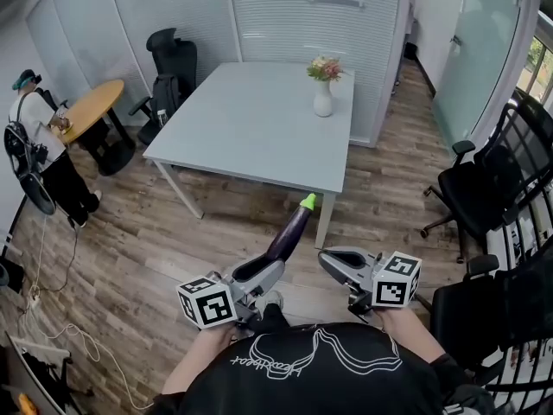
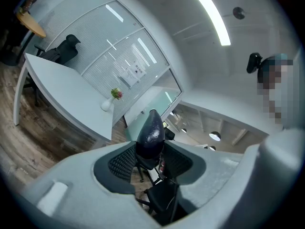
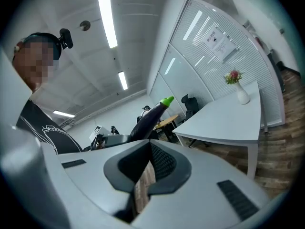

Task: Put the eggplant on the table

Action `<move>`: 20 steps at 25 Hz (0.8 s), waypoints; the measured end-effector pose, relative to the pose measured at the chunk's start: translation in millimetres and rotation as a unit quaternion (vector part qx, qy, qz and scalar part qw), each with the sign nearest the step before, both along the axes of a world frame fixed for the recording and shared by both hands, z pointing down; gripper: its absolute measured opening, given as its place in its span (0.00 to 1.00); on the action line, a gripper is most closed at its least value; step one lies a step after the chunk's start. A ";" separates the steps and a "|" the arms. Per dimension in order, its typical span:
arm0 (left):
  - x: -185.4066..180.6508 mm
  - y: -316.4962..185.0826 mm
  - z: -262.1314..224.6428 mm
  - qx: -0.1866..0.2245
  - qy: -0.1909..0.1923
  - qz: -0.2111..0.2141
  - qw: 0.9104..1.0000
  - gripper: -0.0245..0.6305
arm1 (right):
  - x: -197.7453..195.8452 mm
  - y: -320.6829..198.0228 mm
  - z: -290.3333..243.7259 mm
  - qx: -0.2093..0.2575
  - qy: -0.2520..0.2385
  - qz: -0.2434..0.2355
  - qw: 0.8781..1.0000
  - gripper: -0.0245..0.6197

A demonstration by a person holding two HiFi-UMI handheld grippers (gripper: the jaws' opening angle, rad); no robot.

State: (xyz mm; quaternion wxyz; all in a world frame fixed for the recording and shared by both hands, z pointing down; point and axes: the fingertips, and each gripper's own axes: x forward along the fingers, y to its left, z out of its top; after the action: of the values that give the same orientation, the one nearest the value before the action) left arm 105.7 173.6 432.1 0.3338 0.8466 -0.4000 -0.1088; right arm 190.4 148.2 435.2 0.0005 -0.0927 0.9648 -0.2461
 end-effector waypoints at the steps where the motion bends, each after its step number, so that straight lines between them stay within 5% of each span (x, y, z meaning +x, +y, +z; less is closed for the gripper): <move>1: -2.5 -0.8 2.2 -0.002 -0.002 -0.003 1.000 0.33 | -2.8 -1.0 2.3 -0.003 0.003 -0.002 1.000 0.05; 20: -103.2 -96.3 8.8 -0.010 -0.003 -0.016 1.000 0.33 | -97.9 -101.7 11.6 -0.024 0.001 0.007 1.000 0.05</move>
State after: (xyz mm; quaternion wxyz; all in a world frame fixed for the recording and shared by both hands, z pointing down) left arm 2.5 77.3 440.8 0.3394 0.8371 -0.4153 -0.1074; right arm 92.5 46.5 446.8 -0.0009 -0.0995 0.9581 -0.2687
